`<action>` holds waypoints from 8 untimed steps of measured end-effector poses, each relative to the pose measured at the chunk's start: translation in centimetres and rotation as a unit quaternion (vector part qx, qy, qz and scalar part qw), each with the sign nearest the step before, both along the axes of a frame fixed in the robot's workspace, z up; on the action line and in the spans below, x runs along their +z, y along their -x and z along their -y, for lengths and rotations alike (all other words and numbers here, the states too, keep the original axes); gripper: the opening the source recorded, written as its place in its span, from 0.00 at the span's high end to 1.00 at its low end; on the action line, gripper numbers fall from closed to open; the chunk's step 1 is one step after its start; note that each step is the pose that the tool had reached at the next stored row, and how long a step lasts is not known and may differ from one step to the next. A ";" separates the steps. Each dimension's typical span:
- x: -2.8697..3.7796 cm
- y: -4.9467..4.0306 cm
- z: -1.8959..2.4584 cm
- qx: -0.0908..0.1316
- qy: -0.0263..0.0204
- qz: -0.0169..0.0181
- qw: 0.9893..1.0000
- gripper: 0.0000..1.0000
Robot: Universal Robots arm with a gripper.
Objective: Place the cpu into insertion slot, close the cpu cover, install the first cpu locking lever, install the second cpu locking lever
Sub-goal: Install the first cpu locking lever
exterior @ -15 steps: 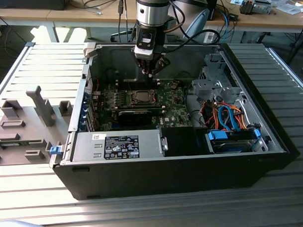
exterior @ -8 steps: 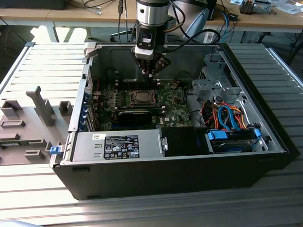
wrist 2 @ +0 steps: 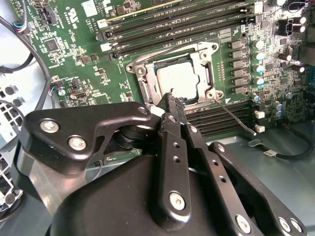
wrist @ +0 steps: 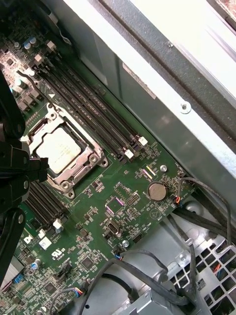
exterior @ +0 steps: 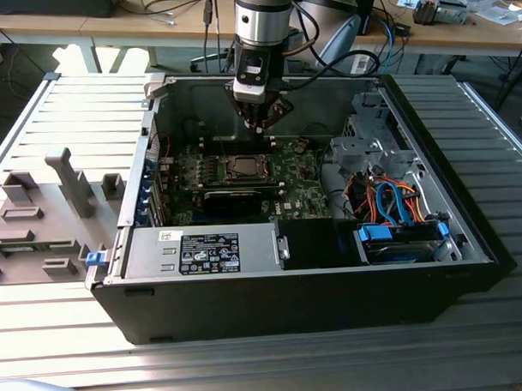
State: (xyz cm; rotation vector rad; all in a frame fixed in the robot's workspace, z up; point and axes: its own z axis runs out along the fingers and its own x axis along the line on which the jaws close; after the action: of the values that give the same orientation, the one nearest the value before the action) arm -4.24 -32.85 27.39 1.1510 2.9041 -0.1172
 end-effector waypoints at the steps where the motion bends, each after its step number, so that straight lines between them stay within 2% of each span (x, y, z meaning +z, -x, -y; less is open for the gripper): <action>1: 0.00 0.00 0.00 0.001 0.000 0.000 1.000 0.89; 8: 0.00 0.00 0.00 0.006 0.000 0.000 1.000 0.89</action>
State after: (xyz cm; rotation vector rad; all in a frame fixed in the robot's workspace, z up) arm -4.23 -32.85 27.39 1.1321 2.9110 -0.1170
